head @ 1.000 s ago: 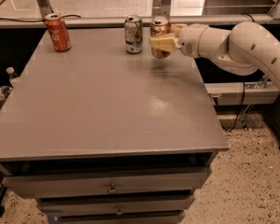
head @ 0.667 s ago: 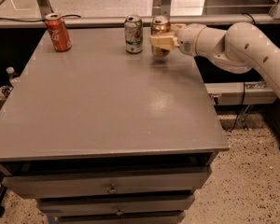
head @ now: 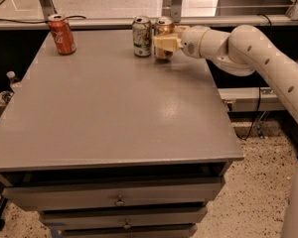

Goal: Move orange can near 7up can

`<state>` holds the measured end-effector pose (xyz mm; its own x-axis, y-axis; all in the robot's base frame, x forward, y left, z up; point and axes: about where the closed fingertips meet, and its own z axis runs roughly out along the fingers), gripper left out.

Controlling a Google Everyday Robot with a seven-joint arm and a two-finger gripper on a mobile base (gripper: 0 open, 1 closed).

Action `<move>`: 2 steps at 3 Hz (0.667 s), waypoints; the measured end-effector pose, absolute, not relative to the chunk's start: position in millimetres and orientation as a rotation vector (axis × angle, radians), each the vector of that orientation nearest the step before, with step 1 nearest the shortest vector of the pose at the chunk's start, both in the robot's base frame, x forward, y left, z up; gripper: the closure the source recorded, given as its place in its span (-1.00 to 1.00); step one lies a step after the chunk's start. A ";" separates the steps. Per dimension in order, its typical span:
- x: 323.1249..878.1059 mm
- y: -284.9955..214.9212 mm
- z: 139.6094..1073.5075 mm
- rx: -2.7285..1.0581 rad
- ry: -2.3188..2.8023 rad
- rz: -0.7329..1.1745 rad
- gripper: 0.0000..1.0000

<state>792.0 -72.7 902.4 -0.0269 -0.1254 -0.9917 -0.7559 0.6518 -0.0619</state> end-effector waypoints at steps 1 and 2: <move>795.3 -64.9 892.3 -0.752 1.571 0.623 0.19; 795.7 -61.3 884.1 -0.752 1.597 0.638 -0.28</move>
Offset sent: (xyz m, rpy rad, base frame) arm 0.0039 0.0082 -0.0271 0.0026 0.0994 0.0108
